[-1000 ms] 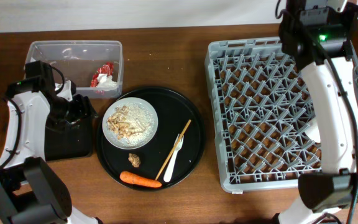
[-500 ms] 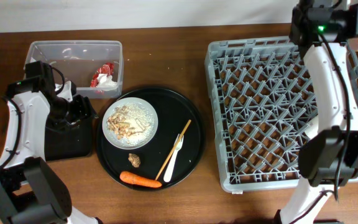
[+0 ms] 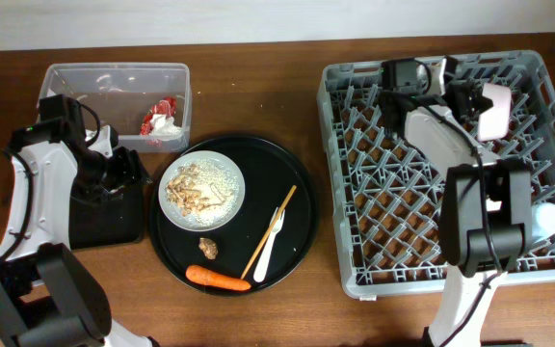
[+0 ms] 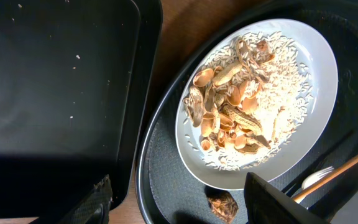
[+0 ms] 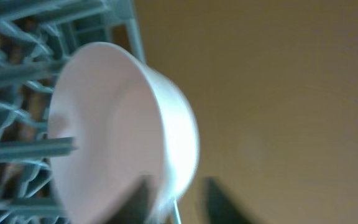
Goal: Sort waste into correct bins and load items into the dishwasher rack
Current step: 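Pick the chopsticks with the right gripper and lay them in the rack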
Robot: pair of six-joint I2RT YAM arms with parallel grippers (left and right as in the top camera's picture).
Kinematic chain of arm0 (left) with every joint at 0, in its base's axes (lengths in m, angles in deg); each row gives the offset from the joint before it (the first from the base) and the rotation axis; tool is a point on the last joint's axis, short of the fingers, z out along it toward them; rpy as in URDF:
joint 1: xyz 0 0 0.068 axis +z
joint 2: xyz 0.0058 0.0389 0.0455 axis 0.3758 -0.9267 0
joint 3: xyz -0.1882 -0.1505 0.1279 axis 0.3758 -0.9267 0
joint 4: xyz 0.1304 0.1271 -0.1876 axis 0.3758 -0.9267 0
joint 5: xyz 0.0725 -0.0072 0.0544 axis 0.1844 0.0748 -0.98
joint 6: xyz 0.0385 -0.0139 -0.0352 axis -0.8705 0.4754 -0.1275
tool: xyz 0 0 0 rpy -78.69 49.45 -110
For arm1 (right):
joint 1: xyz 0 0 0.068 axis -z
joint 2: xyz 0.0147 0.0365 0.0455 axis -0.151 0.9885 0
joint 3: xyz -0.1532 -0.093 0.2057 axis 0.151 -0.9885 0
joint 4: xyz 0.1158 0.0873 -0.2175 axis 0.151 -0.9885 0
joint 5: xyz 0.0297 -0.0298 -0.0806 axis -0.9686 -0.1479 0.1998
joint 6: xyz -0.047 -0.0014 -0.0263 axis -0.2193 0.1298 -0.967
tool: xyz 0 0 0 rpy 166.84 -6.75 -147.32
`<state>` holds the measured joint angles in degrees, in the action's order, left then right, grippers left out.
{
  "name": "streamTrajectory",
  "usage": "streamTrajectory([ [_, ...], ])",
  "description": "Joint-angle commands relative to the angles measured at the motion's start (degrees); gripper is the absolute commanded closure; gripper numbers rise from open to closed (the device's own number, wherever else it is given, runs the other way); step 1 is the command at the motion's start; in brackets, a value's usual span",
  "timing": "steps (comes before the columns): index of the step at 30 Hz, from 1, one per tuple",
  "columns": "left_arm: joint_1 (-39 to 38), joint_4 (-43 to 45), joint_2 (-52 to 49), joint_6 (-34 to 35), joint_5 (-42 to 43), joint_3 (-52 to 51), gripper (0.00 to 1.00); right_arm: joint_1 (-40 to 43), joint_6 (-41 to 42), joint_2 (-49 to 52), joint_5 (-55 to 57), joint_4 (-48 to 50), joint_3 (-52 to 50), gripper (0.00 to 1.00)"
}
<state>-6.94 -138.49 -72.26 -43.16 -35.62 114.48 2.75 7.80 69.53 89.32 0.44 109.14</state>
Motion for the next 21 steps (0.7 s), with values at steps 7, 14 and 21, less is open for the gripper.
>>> streamTrajectory([
  [7,0.0,0.2,1.2,0.7,0.2,0.2,0.32,-2.9,23.5,-17.8,-28.0,-20.3,-0.5,0.01],
  [14,-9.0,-2.4,1.2,0.7,-3.2,0.2,0.31,-3.0,25.4,-29.5,-99.0,-41.9,-1.2,0.02],
  [21,-10.9,-3.7,1.2,0.7,-7.1,-1.4,0.24,-34.9,53.1,-20.5,-89.8,-32.8,-2.1,0.04],
])
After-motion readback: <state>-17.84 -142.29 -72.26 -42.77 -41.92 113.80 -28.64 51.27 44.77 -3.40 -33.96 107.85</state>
